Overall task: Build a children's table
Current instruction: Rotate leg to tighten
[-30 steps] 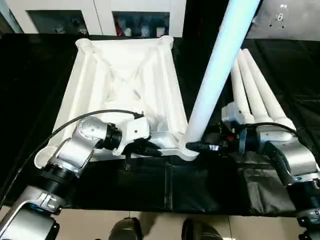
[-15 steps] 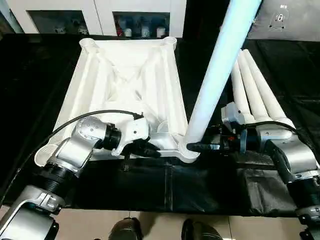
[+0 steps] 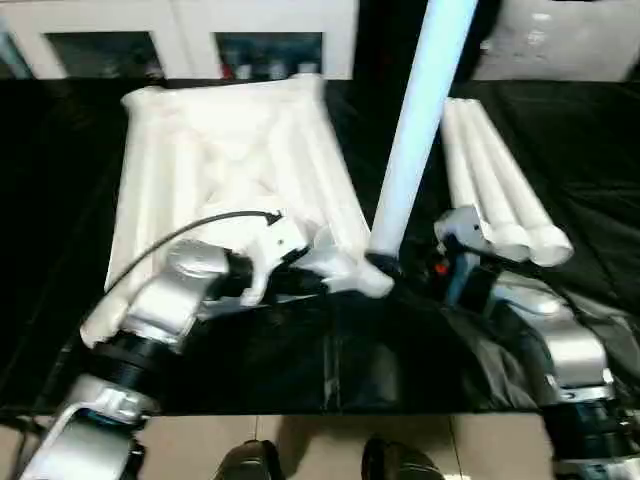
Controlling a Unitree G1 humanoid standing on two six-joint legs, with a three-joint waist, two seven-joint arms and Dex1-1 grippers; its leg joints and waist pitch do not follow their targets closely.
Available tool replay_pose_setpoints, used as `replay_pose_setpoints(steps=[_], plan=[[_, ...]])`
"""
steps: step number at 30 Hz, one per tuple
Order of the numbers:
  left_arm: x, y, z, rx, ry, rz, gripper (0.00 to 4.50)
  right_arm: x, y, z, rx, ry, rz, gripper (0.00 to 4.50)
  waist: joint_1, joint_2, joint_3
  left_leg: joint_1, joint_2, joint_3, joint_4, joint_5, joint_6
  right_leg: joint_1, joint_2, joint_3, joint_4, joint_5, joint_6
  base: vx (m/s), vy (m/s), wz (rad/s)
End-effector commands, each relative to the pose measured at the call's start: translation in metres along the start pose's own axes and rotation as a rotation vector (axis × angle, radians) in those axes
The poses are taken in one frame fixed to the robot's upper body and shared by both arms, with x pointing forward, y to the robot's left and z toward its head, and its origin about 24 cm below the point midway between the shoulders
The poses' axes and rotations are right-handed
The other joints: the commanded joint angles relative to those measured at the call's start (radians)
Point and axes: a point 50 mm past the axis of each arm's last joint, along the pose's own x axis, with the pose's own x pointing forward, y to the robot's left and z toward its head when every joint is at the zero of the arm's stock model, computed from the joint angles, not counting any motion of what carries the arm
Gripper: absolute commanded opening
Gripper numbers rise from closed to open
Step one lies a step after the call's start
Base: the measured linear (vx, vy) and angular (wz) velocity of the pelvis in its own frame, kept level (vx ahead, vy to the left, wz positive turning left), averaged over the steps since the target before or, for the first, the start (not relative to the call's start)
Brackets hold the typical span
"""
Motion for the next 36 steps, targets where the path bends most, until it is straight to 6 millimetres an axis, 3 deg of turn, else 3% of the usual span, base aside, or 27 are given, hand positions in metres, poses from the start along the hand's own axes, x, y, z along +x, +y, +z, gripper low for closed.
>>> replay_pose_setpoints(steps=[1, 3, 4, 5, 7, 8, 9, 10, 12, 14, 18, 19, 21, 23, 24, 25, 27, 28, 30, 32, 33, 34, 36], plan=[[0.021, -0.006, 0.027, -0.001, -0.08, 0.084, 0.0, 0.032, 0.055, -0.019, 0.126, 0.062, 0.172, 1.96, -0.008, -0.002, -0.052, 0.016, 0.065, -0.051, -0.089, -0.411, -0.011, 0.03, -0.083, 0.044, -0.117, -0.673, -0.07, 0.0, 0.0, 0.0], [0.028, -0.005, 0.035, -0.018, -0.095, 0.149, 0.0, 0.044, 0.055, -0.019, 0.163, 0.067, 0.049, 1.96, -0.016, 0.003, -0.047, 0.022, 0.066, -0.055, -0.091, -0.465, -0.021, 0.024, -0.082, 0.037, -0.123, -0.686, -0.056, 0.0, 0.0, 0.0], [0.03, -0.005, 0.038, -0.027, -0.1, 0.167, 0.0, 0.048, 0.055, -0.02, 0.18, 0.069, 0.001, 1.96, -0.02, 0.003, -0.05, 0.027, 0.064, -0.059, -0.091, -0.5, -0.026, 0.028, -0.082, 0.026, -0.13, -0.685, -0.042, 0.0, 0.0, 0.0], [0.035, -0.006, 0.044, -0.044, -0.114, 0.206, 0.0, 0.056, 0.052, -0.02, 0.214, 0.078, -0.11, 1.96, -0.024, 0.007, -0.049, 0.025, 0.066, -0.061, -0.093, -0.51, -0.031, 0.029, -0.082, 0.025, -0.127, -0.671, -0.043, 0.0, 0.0, 0.0], [0.04, -0.007, 0.049, -0.054, -0.122, 0.242, 0.0, 0.064, 0.048, -0.02, 0.239, 0.087, -0.219, 1.96, -0.039, 0.018, -0.045, 0.026, 0.073, -0.07, -0.105, -0.595, -0.045, 0.034, -0.075, 0.006, -0.128, -0.634, -0.038, -0.015, 0.027, -0.04], [0.041, -0.008, 0.05, -0.051, -0.119, 0.253, 0.0, 0.068, 0.047, -0.019, 0.241, 0.092, -0.261, 1.96, -0.046, 0.024, -0.044, 0.024, 0.083, -0.078, -0.124, -0.685, -0.057, 0.045, -0.068, 0.004, -0.112, -0.551, -0.038, -0.029, 0.054, -0.09], [0.042, -0.009, 0.05, -0.028, -0.105, 0.251, 0.0, 0.071, 0.048, -0.017, 0.267, 0.076, -0.264, 1.96, -0.048, 0.024, -0.042, 0.026, 0.083, -0.076, -0.13, -0.707, -0.061, 0.041, -0.066, 0.007, -0.108, -0.529, -0.044, 0.0, 0.0, 0.0], [0.042, -0.01, 0.049, -0.009, -0.093, 0.248, 0.0, 0.072, 0.048, -0.015, 0.278, 0.062, -0.266, 2.31, -0.05, 0.02, -0.04, 0.038, 0.074, -0.07, -0.126, -0.715, -0.064, 0.03, -0.071, 0.012, -0.12, -0.539, -0.049, 0.0, 0.0, 0.0], [0.041, -0.011, 0.046, 0.016, -0.074, 0.234, 0.0, 0.072, 0.048, -0.012, 0.252, 0.044, -0.264, 2.66, -0.051, 0.015, -0.039, 0.043, 0.059, -0.063, -0.107, -0.65, -0.047, 0.021, -0.088, 0.015, -0.144, -0.628, -0.035, 0.0, 0.0, 0.0], [0.038, -0.011, 0.041, 0.025, -0.058, 0.22, 0.0, 0.07, 0.047, -0.012, 0.207, 0.044, -0.267, 2.77, -0.048, 0.014, -0.041, 0.029, 0.057, -0.065, -0.099, -0.556, -0.022, 0.03, -0.099, 0.013, -0.155, -0.7, -0.009, 0.0, 0.0, 0.0], [0.028, -0.01, 0.032, 0.043, -0.035, 0.185, 0.0, 0.065, 0.039, -0.012, 0.168, 0.027, -0.285, 3.15, -0.047, 0.013, -0.044, 0.022, 0.062, -0.064, -0.104, -0.511, -0.013, 0.03, -0.095, 0.02, -0.146, -0.645, -0.025, 0.0, 0.0, 0.0], [0.025, -0.01, 0.029, 0.049, -0.028, 0.168, 0.0, 0.062, 0.035, -0.011, 0.142, 0.015, -0.283, 3.23, -0.047, 0.012, -0.047, 0.013, 0.066, -0.066, -0.107, -0.49, -0.011, 0.039, -0.097, 0.024, -0.136, -0.607, -0.038, 0.0, 0.0, 0.0], [0.018, -0.01, 0.022, 0.065, -0.014, 0.14, 0.0, 0.051, 0.024, -0.008, 0.101, -0.003, -0.272, 3.46, -0.044, 0.011, -0.053, 0.007, 0.07, -0.062, -0.109, -0.443, -0.003, 0.04, -0.097, 0.035, -0.124, -0.536, -0.065, 0.0, 0.0, 0.0], [0.014, -0.008, 0.017, 0.074, 0.0, 0.129, 0.0, 0.043, 0.017, -0.006, 0.075, -0.014, -0.252, 3.55, -0.034, 0.006, -0.064, 0.002, 0.072, -0.045, -0.101, -0.312, 0.025, 0.039, -0.094, 0.053, -0.104, -0.362, -0.137, 0.0, 0.0, 0.0], [0.012, -0.008, 0.015, 0.08, 0.005, 0.126, 0.0, 0.039, 0.015, -0.006, 0.066, -0.017, -0.243, 3.6, -0.034, 0.006, -0.064, 0.002, 0.072, -0.045, -0.101, -0.312, 0.025, 0.039, -0.094, 0.053, -0.104, -0.362, -0.137, 0.0, 0.0, 0.0], [0.01, -0.007, 0.013, 0.08, 0.013, 0.122, 0.0, 0.035, 0.012, -0.005, 0.05, -0.018, -0.225, 3.77, -0.031, 0.001, -0.065, -0.002, 0.071, -0.037, -0.098, -0.261, 0.052, 0.041, -0.088, 0.058, -0.091, -0.31, -0.174, 0.0, 0.0, 0.0], [0.006, -0.005, 0.008, 0.089, 0.028, 0.111, 0.0, 0.024, 0.007, -0.004, 0.006, -0.014, -0.184, 3.89, -0.022, 0.002, -0.067, 0.01, 0.068, -0.03, -0.091, -0.287, 0.055, 0.033, -0.087, 0.062, -0.096, -0.387, -0.172, 0.026, -0.018, 0.02], [0.001, -0.003, 0.005, 0.105, 0.042, 0.087, 0.0, 0.012, 0.001, -0.003, -0.046, -0.006, -0.138, 3.99, -0.015, -0.002, -0.075, 0.006, 0.067, -0.027, -0.088, -0.247, 0.063, 0.04, -0.087, 0.065, -0.091, -0.357, -0.179, 0.062, -0.044, 0.05], [-0.003, -0.002, 0.001, 0.119, 0.054, 0.066, 0.0, 0.002, -0.004, -0.001, -0.083, -0.003, -0.09, 4.08, -0.005, -0.002, -0.079, 0.005, 0.068, -0.022, -0.082, -0.182, 0.083, 0.036, -0.081, 0.07, -0.078, -0.266, -0.204, 0.066, -0.046, 0.06], [-0.007, 0.0, -0.001, 0.131, 0.063, 0.05, 0.0, -0.007, -0.007, 0.001, -0.105, 0.001, -0.035, 4.25, 0.002, -0.004, -0.093, -0.003, 0.064, -0.021, -0.071, -0.095, 0.118, 0.051, -0.079, 0.07, -0.055, -0.141, -0.241, 0.072, -0.044, 0.06], [-0.009, 0.001, -0.002, 0.132, 0.066, 0.046, 0.0, -0.011, -0.009, 0.002, -0.121, 0.004, -0.008, 4.38, 0.006, -0.006, -0.099, -0.008, 0.061, -0.02, -0.063, -0.023, 0.15, 0.053, -0.075, 0.071, -0.038, -0.023, -0.266, 0.062, -0.035, 0.01], [-0.01, 0.002, -0.003, 0.132, 0.07, 0.044, 0.0, -0.015, -0.009, 0.003, -0.133, 0.01, 0.019, 4.43, 0.008, -0.008, -0.098, -0.011, 0.06, -0.019, -0.057, 0.015, 0.185, 0.051, -0.074, 0.071, -0.028, 0.058, -0.287, 0.0, 0.0, 0.0], [-0.012, 0.006, -0.005, 0.134, 0.082, 0.057, 0.0, -0.021, -0.01, 0.004, -0.145, 0.021, 0.069, 4.47, 0.008, -0.008, -0.098, -0.013, 0.059, -0.019, -0.055, 0.011, 0.214, 0.055, -0.075, 0.065, -0.032, 0.044, -0.296, 0.0, 0.0, 0.0]])
